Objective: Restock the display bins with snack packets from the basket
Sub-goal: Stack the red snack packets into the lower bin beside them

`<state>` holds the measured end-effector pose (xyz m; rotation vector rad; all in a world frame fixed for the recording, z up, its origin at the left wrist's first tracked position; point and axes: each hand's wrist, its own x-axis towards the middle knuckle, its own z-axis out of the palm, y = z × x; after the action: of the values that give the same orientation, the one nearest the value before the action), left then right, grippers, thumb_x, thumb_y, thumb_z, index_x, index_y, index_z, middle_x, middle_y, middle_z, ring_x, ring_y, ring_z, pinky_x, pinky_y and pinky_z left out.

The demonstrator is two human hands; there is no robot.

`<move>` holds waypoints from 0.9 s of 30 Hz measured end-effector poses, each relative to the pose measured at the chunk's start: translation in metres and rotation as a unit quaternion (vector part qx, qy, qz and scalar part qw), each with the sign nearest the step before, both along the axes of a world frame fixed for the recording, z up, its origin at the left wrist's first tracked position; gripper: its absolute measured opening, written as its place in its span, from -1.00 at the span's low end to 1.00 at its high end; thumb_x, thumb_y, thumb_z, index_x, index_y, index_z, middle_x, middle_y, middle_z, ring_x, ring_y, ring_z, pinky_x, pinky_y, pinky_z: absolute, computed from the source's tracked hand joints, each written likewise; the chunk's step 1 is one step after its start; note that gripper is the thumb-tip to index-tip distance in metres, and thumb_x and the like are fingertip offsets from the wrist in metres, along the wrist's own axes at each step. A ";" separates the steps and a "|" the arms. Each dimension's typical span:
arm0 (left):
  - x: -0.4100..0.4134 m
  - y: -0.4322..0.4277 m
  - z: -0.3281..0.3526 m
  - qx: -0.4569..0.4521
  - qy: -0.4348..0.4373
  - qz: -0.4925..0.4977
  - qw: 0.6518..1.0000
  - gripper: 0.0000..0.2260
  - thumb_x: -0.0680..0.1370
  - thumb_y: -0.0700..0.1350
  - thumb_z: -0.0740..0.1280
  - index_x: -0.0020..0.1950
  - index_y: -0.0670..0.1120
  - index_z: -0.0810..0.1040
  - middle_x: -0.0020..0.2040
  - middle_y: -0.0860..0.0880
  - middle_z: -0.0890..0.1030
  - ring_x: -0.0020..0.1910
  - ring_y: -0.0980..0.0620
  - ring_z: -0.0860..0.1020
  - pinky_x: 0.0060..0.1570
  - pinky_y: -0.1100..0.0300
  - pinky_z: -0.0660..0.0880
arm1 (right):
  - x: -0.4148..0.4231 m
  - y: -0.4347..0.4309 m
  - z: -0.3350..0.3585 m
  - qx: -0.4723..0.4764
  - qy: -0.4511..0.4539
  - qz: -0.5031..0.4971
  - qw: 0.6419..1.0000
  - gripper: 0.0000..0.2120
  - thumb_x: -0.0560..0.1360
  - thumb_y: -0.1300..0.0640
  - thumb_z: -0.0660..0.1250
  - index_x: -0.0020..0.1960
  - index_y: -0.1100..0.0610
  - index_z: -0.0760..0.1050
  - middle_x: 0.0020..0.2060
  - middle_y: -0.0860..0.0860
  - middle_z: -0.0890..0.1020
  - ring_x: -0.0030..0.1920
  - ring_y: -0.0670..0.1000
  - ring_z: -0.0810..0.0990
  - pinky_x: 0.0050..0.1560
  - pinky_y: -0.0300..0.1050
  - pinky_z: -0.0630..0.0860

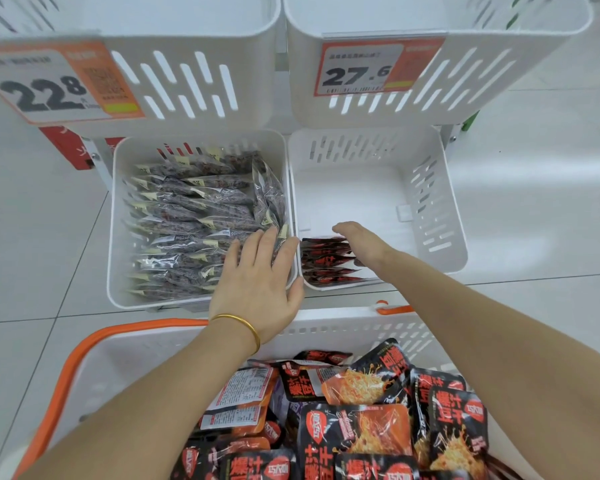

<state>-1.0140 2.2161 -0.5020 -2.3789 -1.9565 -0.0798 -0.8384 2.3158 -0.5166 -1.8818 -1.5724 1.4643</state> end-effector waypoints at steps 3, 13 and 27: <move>0.000 0.000 0.001 -0.005 0.005 -0.001 1.000 -0.44 0.51 0.12 -0.07 0.42 -0.08 0.35 0.40 -0.18 0.37 0.36 -0.18 0.33 0.34 -0.17 0.28 | 0.002 -0.004 0.001 -0.001 -0.030 0.052 0.998 -0.55 0.63 -0.07 -0.03 0.47 0.07 0.19 0.42 0.06 0.31 0.33 0.06 0.31 0.41 0.06 0.21; 0.001 -0.004 0.008 -0.030 0.024 0.010 0.999 -0.46 0.53 0.10 -0.11 0.48 -0.01 0.18 0.48 -0.13 0.21 0.44 -0.13 0.17 0.40 -0.15 0.11 | 0.039 -0.081 0.079 0.201 0.106 -0.070 0.971 -0.77 0.59 0.18 0.18 0.20 -0.01 0.47 0.14 -0.02 0.54 0.16 -0.01 0.52 0.24 0.00 0.45; 0.044 -0.089 0.031 0.074 -0.089 -0.084 0.990 -0.53 0.53 0.04 0.06 0.35 -0.17 0.37 0.34 -0.25 0.40 0.30 -0.24 0.37 0.29 -0.21 0.32 | 0.103 -0.190 0.025 0.026 -0.382 0.280 0.880 -0.47 0.39 0.19 0.46 0.28 0.17 0.34 0.18 0.12 0.50 0.17 0.16 0.50 0.11 0.03 0.50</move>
<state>-0.9699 2.1269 -0.4712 -2.5072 -1.7417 -0.4423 -0.7351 2.1255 -0.4914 -2.2269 -2.6574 0.8137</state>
